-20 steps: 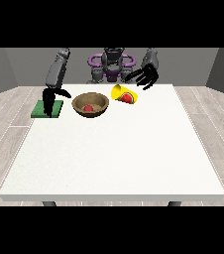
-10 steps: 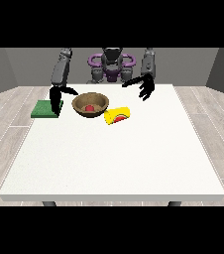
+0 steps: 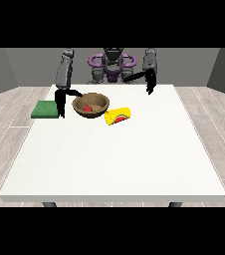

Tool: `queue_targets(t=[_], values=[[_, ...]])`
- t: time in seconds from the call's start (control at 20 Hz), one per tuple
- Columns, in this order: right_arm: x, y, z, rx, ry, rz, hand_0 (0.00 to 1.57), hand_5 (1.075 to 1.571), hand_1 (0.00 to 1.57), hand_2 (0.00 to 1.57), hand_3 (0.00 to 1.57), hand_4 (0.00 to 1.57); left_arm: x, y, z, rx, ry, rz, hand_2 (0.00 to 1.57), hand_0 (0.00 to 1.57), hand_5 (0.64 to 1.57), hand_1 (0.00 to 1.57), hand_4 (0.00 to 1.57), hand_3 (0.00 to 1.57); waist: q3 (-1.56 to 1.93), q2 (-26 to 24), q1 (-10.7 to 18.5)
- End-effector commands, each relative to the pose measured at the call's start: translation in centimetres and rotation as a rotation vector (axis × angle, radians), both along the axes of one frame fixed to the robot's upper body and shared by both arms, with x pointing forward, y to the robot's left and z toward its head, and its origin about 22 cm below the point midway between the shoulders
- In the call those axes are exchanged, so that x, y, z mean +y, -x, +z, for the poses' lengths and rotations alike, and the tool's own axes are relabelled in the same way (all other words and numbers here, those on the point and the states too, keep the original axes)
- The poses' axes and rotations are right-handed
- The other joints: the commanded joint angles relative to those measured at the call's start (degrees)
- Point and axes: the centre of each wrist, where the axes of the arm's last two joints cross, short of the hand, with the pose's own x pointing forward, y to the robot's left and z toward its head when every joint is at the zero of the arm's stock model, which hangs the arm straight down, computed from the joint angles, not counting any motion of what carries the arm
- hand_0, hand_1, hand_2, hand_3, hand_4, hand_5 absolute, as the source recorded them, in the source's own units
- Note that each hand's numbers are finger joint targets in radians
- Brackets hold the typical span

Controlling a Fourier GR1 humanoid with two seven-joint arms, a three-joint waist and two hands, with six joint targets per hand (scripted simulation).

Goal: Pick the cup and pour the ball into the bowl, then pick the bowl and place it on the pad

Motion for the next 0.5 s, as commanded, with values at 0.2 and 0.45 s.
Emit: queue_targets(t=[0.2,0.45], values=[[-0.4,0.8,-1.5,-0.013,-0.043,-0.073,0.0,1.527,0.0,0.0,0.0,0.12,-1.4,0.2,3.9,-0.068,-0.03,-0.063,0.0,0.0,1.558,0.0,0.0,0.0,0.49,4.14,4.23],[3.9,-1.2,-0.3,0.026,-0.099,-0.054,0.0,1.532,0.0,0.0,0.0,0.24,-1.0,-0.1,2.9,-0.048,-0.022,-0.069,0.0,0.0,1.561,0.0,0.0,0.0,0.4,2.57,4.64]])
